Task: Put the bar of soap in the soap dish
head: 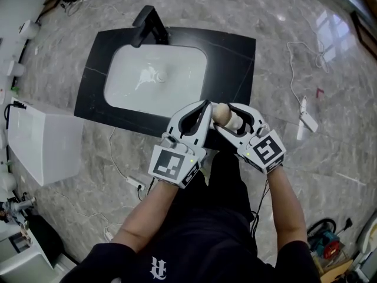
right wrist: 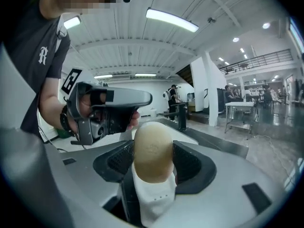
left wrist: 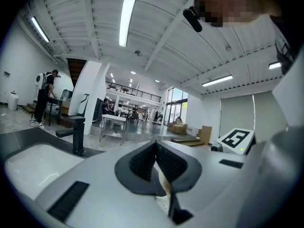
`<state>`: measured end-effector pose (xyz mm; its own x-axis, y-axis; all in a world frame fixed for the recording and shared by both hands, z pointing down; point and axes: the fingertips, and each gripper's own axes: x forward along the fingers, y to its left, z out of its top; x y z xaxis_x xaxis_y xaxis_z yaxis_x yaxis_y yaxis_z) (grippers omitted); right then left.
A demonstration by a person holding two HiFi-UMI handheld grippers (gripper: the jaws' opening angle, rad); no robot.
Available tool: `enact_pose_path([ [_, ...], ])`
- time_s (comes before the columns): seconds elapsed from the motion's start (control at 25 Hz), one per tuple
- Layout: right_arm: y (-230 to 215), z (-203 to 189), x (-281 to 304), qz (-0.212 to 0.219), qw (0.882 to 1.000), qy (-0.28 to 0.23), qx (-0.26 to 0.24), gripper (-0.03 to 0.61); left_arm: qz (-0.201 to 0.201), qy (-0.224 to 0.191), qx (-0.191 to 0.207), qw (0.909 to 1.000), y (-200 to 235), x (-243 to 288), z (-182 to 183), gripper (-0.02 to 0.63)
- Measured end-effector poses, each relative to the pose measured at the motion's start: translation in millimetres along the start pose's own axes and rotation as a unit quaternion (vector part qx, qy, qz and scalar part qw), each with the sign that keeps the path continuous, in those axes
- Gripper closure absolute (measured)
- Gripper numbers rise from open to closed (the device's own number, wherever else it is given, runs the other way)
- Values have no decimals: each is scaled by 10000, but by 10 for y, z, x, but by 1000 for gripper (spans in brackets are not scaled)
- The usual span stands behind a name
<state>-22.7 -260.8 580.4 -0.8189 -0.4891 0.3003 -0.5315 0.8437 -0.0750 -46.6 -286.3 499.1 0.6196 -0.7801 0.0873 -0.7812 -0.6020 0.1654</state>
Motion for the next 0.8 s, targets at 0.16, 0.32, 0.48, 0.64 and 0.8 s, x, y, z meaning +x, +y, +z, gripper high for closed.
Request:
enact_pose_path([
  [0.16,0,-227,125,174,9986,358,-357,316,20,7,31,10000,54,35,-79,607],
  [0.32,17,-364,196,273,9969,578,-460,316,48,17,6,10000,84,38,-122,607],
  [0.48,-5,-460,238,310,9941,832,-627,316,64,22,-21,10000,112,63,-125,607],
  [0.64,-19,-540,278,334,9904,1090,-782,316,93,58,-50,9999,135,69,-116,607],
  [0.8,-19,-583,307,382,9872,1316,-818,316,127,77,-78,9999,153,58,-70,607],
])
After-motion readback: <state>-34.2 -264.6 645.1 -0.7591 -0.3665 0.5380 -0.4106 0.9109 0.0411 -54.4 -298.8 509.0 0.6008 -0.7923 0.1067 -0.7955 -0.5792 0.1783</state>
